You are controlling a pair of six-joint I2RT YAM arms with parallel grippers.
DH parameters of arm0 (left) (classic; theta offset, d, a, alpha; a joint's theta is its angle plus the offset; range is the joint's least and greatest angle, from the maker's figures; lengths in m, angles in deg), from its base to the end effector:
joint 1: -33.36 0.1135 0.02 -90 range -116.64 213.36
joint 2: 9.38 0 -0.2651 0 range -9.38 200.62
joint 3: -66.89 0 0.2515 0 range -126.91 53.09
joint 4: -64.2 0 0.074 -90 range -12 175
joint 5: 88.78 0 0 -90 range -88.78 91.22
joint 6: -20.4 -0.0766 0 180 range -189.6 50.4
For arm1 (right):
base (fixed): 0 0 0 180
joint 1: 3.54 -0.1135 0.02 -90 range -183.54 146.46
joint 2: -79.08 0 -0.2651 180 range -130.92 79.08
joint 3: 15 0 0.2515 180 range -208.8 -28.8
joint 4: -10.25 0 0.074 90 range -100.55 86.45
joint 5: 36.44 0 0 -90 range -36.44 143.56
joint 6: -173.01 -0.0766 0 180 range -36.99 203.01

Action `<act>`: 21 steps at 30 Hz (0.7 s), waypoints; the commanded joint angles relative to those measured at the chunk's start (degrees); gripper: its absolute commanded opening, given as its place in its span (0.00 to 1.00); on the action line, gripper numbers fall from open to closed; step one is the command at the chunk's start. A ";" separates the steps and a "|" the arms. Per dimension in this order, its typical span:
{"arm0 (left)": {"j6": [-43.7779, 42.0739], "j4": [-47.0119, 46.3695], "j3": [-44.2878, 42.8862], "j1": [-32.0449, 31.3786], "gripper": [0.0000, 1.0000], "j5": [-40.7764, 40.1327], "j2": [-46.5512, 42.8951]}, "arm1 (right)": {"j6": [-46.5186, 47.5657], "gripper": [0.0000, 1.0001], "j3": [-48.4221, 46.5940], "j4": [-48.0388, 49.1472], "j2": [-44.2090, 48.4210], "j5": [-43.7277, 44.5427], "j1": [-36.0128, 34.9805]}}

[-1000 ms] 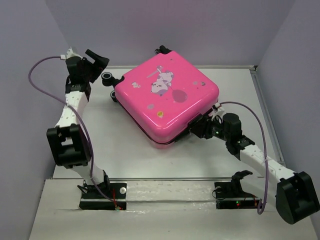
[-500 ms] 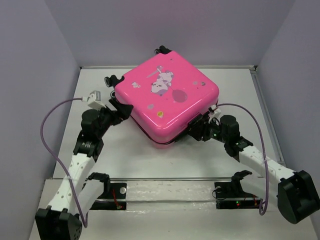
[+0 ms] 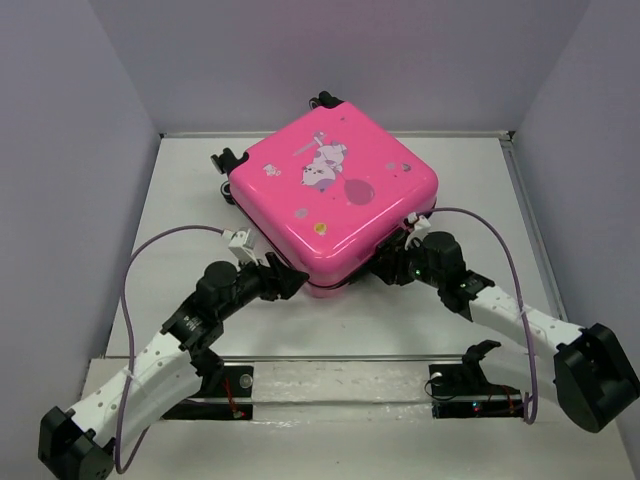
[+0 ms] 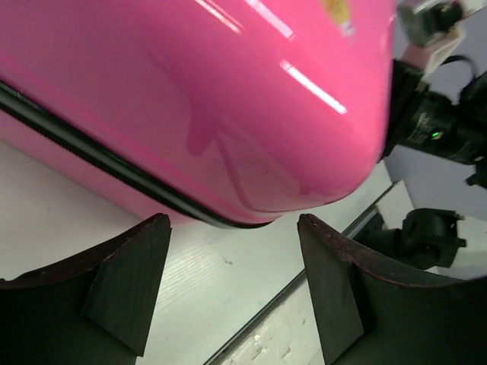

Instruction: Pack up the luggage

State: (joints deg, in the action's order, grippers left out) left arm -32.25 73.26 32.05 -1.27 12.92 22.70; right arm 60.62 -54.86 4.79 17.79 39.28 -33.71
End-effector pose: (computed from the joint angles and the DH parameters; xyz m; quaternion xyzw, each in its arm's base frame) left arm 0.1514 -0.1234 0.2501 0.0504 0.7424 -0.4515 0.4924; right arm 0.2144 0.1465 0.1871 -0.1223 0.8392 0.3249 0.4187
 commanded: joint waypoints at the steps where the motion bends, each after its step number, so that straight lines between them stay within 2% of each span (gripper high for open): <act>1: 1.77 -4.93 2.23 -4.20 0.78 -7.83 2.64 | 1.56 0.43 -2.68 1.07 0.73 7.24 -1.99; 6: 1.15 -5.02 3.72 -6.76 0.66 -11.09 3.16 | 2.53 0.44 -2.15 0.10 3.46 10.15 -3.83; 11: 1.59 -7.48 5.04 -9.31 0.64 -13.99 7.55 | 3.23 0.44 -3.81 -0.68 3.03 12.34 -5.59; 21: 0.54 -10.74 4.52 -9.49 0.64 -15.66 10.46 | 5.43 0.43 -4.70 -0.70 1.18 19.81 -7.36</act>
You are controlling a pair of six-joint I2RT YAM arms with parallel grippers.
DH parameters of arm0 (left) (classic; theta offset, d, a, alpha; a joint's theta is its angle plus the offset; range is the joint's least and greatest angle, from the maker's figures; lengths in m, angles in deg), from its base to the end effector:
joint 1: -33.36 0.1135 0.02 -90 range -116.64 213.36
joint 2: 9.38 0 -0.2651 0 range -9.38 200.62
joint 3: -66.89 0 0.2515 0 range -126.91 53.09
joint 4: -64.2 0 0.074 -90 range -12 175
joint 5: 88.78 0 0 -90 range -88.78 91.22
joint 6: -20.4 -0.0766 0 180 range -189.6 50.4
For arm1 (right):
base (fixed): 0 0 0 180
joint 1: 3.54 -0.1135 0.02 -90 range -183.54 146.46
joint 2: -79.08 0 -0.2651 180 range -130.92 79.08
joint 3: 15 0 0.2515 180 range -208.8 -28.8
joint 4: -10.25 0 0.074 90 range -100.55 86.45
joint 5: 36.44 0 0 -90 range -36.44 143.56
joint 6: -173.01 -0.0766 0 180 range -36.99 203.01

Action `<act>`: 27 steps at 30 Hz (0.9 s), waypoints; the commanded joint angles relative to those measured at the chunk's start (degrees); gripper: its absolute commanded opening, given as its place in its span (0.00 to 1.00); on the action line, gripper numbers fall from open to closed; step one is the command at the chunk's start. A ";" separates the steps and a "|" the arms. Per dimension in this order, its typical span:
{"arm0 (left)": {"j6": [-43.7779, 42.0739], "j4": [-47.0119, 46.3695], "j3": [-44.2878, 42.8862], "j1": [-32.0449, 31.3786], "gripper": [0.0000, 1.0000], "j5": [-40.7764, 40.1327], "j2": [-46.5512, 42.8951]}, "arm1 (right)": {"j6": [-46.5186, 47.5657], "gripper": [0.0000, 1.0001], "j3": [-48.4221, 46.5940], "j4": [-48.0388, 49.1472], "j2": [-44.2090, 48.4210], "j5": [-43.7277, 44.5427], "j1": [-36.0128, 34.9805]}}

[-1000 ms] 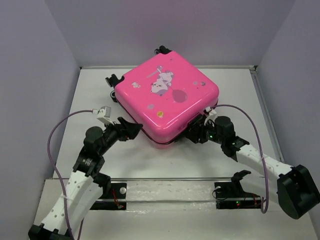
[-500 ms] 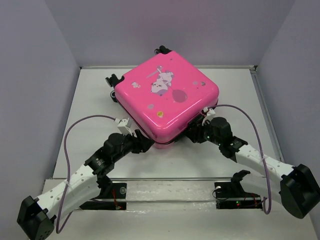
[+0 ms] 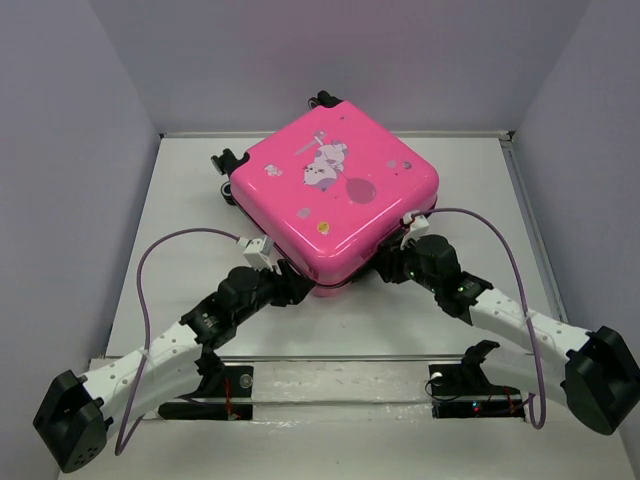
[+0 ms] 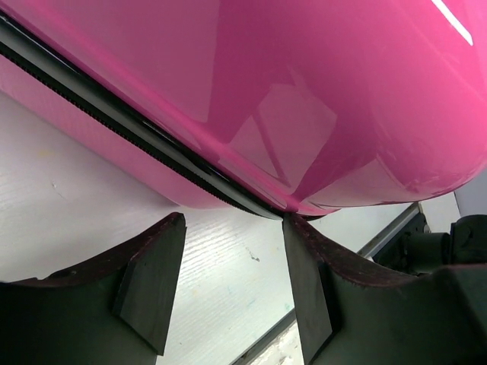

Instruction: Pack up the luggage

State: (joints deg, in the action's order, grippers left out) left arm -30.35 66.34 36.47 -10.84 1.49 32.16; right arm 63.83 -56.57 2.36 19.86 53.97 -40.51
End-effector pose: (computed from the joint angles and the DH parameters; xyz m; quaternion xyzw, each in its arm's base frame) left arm 0.1538 -0.1501 0.2063 0.0353 0.7832 -0.4145 0.4621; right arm 0.2080 0.1559 0.2001 -0.1289 0.8360 0.2483 0.4720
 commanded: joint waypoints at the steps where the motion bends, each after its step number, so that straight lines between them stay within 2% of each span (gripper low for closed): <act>1: -1.45 -4.07 0.10 0.08 0.64 -4.23 1.09 | 2.48 0.43 -2.99 2.00 -1.16 5.74 -0.56; 6: -1.71 -5.03 -0.69 0.08 0.63 -3.61 1.97 | 2.31 0.34 -2.29 4.98 -2.74 9.87 -1.09; 9: -1.54 -6.17 -1.04 0.00 0.62 -3.09 2.32 | 1.34 0.20 -0.98 8.58 -2.83 9.09 -1.09; 11: -1.45 -7.14 -1.31 -0.09 0.61 -2.74 2.49 | 0.90 0.07 -0.62 10.08 -3.27 8.30 -1.09; 14: -1.54 -9.16 -3.41 -0.27 0.61 -2.30 3.89 | -0.15 0.07 -0.09 9.91 -3.53 7.24 -3.10; 18: -1.89 -14.08 -7.63 -0.35 0.61 -1.77 7.58 | -3.31 0.07 -0.18 5.27 -3.09 7.50 -11.61; 19: -1.80 -15.05 -8.68 -0.35 0.61 -1.85 9.16 | -4.10 0.07 -0.27 2.38 -3.09 8.46 -17.55; 23: -1.45 -19.62 -13.08 -0.88 0.62 -1.94 12.24 | -8.93 0.07 -1.93 -4.13 -4.84 10.58 -28.31; 24: -1.28 -20.93 -14.56 -0.97 0.62 -1.86 13.82 | -10.34 0.07 -2.63 -4.85 -5.55 10.76 -32.94; 27: -0.40 -23.14 -17.30 -1.85 0.62 -1.16 17.16 | -12.72 0.07 -5.62 -2.50 -10.02 10.15 -39.66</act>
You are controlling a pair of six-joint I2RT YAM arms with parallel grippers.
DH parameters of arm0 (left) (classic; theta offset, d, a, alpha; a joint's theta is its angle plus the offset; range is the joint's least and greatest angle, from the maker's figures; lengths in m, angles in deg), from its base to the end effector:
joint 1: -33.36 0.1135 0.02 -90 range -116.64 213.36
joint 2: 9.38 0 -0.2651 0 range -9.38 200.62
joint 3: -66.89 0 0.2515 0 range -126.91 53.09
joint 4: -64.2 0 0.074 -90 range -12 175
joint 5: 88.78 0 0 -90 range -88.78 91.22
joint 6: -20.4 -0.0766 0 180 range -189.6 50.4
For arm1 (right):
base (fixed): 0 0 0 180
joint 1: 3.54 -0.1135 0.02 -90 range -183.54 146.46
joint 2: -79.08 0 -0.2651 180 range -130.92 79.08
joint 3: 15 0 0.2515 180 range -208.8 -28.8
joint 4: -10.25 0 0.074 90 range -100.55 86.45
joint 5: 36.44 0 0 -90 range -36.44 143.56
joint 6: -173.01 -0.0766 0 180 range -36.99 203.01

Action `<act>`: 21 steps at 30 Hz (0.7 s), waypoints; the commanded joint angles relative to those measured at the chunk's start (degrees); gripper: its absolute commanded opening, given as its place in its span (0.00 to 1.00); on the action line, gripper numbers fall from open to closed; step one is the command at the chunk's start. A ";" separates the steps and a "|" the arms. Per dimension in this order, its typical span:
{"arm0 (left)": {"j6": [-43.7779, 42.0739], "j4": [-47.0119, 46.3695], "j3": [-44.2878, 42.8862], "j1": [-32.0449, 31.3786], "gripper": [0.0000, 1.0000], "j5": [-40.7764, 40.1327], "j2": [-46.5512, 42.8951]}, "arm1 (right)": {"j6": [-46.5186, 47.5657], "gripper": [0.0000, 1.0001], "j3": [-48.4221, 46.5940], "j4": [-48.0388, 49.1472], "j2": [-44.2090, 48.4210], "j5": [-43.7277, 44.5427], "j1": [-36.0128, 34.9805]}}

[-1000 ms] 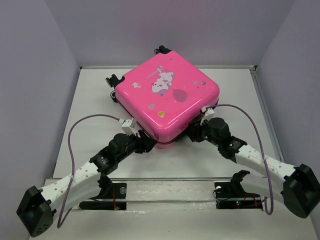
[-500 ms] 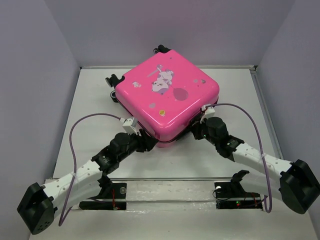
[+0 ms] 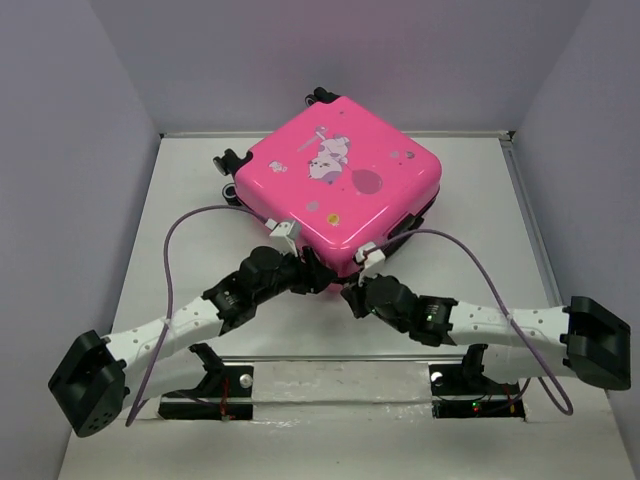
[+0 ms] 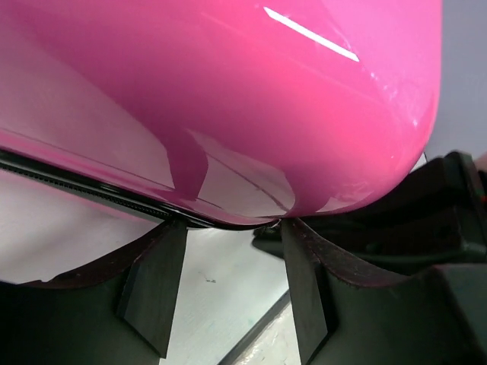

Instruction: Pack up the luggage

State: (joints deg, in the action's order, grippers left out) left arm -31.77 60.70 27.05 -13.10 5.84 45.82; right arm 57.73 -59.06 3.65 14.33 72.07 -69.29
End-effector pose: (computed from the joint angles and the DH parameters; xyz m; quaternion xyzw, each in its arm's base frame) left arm 0.1735 -0.1915 0.2337 0.0837 0.7716 -0.4458 0.4459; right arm 0.1341 0.2385 0.1972 -0.2130 0.8198 0.2702 0.4579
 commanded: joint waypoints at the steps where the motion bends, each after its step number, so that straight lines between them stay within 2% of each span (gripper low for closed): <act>1: 1.02 -17.68 -8.75 0.32 0.62 -5.24 4.38 | -6.80 0.07 -3.57 -1.77 -5.99 -8.39 -11.93; 4: 0.76 -17.51 -12.09 -0.21 0.62 -4.89 6.32 | -7.59 0.07 -4.37 8.85 -12.14 -8.40 -15.27; 6: -0.12 -16.46 -14.47 -0.30 0.62 -4.89 7.03 | -8.56 0.07 -3.23 21.29 -15.12 -4.03 -16.07; 7: -0.47 -15.93 -15.35 -0.21 0.62 -4.89 7.29 | -9.08 0.07 -2.18 21.36 -16.01 -3.39 -16.07; 8: -0.64 -15.31 -16.14 -0.30 0.62 -4.89 8.07 | -9.70 0.07 -1.21 27.89 -16.54 -2.25 -16.07; 10: -0.65 -14.17 -18.85 -0.30 0.66 -2.97 9.22 | -11.89 0.07 1.24 33.72 -17.25 2.12 -16.07; 11: -0.65 -13.73 -19.65 -0.30 0.70 -2.17 9.83 | -12.25 0.07 2.13 33.75 -17.08 3.54 -16.07; 12: -0.91 -10.85 -22.10 -0.30 0.80 -1.81 11.06 | -12.95 0.07 2.92 34.89 -16.38 6.08 -16.07; 14: -3.62 -5.67 -25.09 -0.21 0.91 -3.99 11.33 | -14.09 0.07 5.90 34.72 -12.17 8.21 -16.07; 15: -4.85 -2.07 -29.11 -0.21 0.99 -10.19 11.51 | -15.23 0.07 7.05 33.59 -10.59 9.26 -16.07; 16: -6.08 6.75 -31.94 -0.04 0.99 -12.77 11.94 | -15.59 0.07 8.10 32.80 -9.01 10.49 -16.07; 17: -7.92 10.23 -34.40 1.96 0.99 -14.10 12.91 | -16.20 0.07 9.24 29.66 -6.12 11.02 -16.07; 18: -8.55 12.79 -38.43 3.72 0.99 -11.94 13.35 | -16.55 0.07 9.60 28.49 -5.13 11.20 -16.07; 20: -8.47 15.80 -40.75 12.41 0.99 -6.15 13.88 | -16.56 0.07 9.52 24.73 -3.81 11.12 -16.07; 21: -7.34 15.81 -41.80 15.75 0.99 0.76 14.14 | -16.91 0.07 9.34 23.66 -3.19 11.03 -16.07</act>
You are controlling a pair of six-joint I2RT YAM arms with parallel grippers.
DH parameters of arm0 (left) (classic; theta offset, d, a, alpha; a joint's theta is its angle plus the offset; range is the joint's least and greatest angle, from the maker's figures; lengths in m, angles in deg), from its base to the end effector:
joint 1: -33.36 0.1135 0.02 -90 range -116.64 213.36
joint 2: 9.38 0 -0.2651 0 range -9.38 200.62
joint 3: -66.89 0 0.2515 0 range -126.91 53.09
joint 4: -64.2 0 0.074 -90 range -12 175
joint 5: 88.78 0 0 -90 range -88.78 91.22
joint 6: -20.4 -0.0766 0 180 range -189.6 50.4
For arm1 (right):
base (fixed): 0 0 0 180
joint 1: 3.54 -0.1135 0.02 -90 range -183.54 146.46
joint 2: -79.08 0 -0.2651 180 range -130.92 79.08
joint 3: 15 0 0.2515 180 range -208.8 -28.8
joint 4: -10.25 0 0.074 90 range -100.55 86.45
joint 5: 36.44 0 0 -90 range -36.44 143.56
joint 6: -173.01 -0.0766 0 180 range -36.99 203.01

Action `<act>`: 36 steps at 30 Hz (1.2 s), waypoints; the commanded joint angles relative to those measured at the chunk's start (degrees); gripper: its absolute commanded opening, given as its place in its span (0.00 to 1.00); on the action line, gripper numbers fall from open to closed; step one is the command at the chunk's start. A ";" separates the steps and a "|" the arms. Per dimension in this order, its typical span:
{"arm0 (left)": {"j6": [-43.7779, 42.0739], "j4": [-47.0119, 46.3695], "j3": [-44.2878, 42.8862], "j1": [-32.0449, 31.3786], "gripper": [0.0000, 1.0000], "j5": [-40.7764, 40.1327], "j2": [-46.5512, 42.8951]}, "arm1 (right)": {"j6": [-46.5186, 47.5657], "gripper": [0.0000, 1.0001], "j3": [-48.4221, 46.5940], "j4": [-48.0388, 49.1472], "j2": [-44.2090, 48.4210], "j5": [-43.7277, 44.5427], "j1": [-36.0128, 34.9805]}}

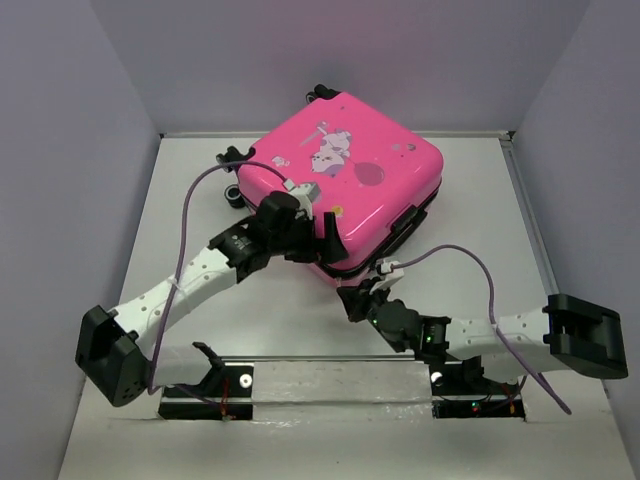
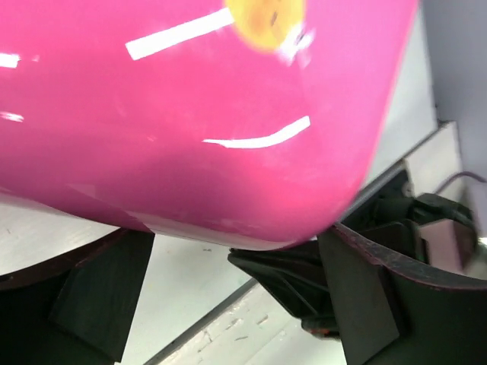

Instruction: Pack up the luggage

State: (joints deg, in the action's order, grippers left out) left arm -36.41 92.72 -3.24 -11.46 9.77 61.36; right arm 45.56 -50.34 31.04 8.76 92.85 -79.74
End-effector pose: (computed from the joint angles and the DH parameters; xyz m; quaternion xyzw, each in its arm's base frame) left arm 0.2153 -0.2300 0.2882 0.1247 0.8516 -0.3679 0.3521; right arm 0.1106 0.2468 0.1863 -0.0517 0.7695 0.3391 0.5386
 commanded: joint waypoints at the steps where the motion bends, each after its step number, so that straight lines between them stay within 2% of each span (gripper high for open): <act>1: -2.08 -16.13 -11.86 17.19 0.99 -0.76 -1.22 | -5.00 0.07 0.54 -4.26 2.56 -9.84 -5.62; 2: -1.55 -15.95 -12.30 23.05 0.99 1.96 -0.87 | -5.09 0.07 0.53 -4.88 2.65 -9.93 -5.62; 3: -0.77 -15.86 -12.83 25.72 0.99 7.38 -0.08 | -5.44 0.07 0.45 -5.06 2.65 -9.93 -5.62; 6: 0.38 -15.60 -13.36 33.79 0.99 11.82 1.94 | -5.44 0.07 0.18 -6.02 2.39 -9.67 -5.62; 9: 1.00 -15.25 -14.15 40.65 0.99 11.84 4.84 | -5.09 0.07 -0.08 -7.34 2.47 -9.41 -5.62; 13: 0.74 -14.90 -17.57 46.29 0.99 11.39 10.37 | -5.26 0.07 0.53 -8.31 3.26 -9.40 -5.62; 24: 3.37 -15.07 -27.33 48.07 0.99 10.43 26.36 | -6.23 0.07 0.97 -10.15 3.35 -9.41 -5.62; 31: 7.15 -19.89 -25.32 48.07 0.96 13.76 28.93 | -6.32 0.07 0.54 -10.86 3.00 -9.05 -5.62; 36: 9.61 -22.63 -24.26 48.07 0.90 15.35 29.28 | -6.32 0.07 0.10 -11.21 2.39 -8.79 -5.62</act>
State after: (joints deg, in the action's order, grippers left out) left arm -29.68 75.41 -27.64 36.85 21.20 91.09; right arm 40.33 -50.05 23.45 11.60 88.61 -83.13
